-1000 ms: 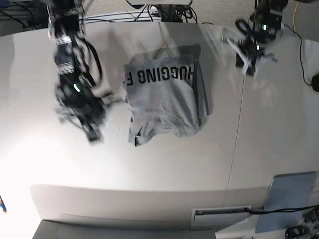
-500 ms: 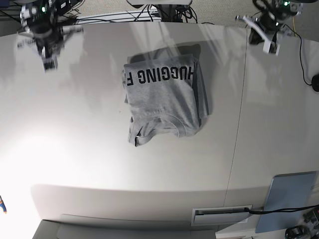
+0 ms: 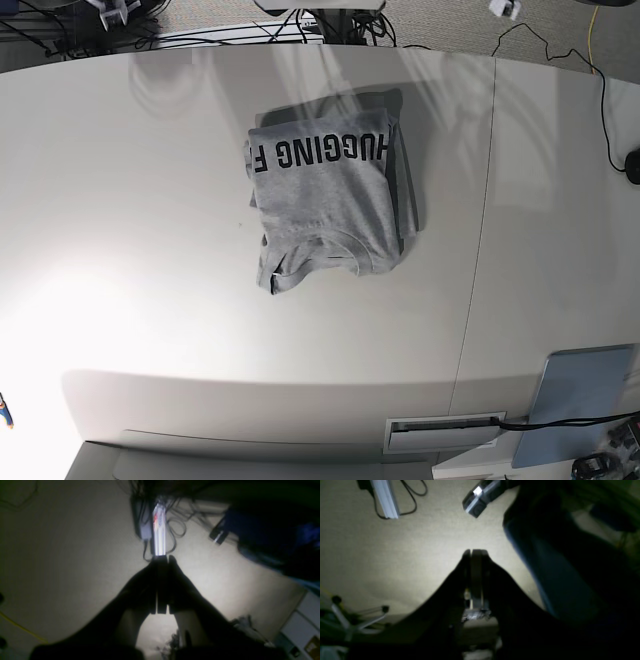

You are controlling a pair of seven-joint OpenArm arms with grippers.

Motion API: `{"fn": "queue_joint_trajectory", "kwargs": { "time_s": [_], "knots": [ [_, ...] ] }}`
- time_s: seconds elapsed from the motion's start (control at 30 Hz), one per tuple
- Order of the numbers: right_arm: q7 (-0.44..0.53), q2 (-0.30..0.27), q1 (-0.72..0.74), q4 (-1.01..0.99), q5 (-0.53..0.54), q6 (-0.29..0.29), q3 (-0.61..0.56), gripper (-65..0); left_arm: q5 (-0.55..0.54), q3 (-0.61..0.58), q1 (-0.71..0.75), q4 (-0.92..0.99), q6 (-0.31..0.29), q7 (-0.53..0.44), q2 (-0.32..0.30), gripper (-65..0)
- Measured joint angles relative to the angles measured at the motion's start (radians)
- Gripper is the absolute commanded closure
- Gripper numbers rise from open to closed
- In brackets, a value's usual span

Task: Fold the T-shirt properly

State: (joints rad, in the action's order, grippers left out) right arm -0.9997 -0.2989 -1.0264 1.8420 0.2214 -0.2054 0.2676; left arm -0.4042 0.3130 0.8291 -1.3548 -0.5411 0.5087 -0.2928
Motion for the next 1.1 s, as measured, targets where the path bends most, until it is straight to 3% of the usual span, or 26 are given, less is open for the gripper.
{"fn": "queue_joint_trajectory", "kwargs": {
  "time_s": [0.07,0.23,0.47,0.57,0.67,0.87,1.1],
  "knots": [
    [0.024,0.0,0.043,-0.144,-0.012,-0.006,0.0,0.0,0.054,0.002,-0.053,0.129,-0.012,-0.039,0.014,0.0],
    [0.148,0.001,0.24,-0.58,-0.062,-0.102,0.001,0.0,0.168,0.001,-0.214,0.465,-0.016,-0.164,0.032,0.0],
    [0.49,0.005,0.526,-1.203,-0.113,-0.185,0.003,0.0,0.225,0.002,-0.394,0.764,-0.014,-0.298,0.03,0.0],
    [0.647,0.008,0.628,-1.366,-0.168,-0.237,0.003,0.0,0.228,0.002,-0.443,0.801,-0.025,-0.299,0.033,-7.8],
    [0.726,0.008,0.7,-1.449,-0.171,-0.272,0.003,0.0,0.226,0.002,-0.481,0.819,-0.01,-0.3,0.042,-10.0],
    [0.739,0.025,0.772,-1.471,-0.181,-0.285,0.005,0.0,0.327,0.002,-0.538,0.869,0.152,-0.296,0.105,-10.0],
    [0.743,0.048,0.785,-1.471,-0.196,-0.285,0.005,0.0,0.333,0.002,-0.57,0.926,0.161,-0.294,0.145,-10.0]
  ]
}}
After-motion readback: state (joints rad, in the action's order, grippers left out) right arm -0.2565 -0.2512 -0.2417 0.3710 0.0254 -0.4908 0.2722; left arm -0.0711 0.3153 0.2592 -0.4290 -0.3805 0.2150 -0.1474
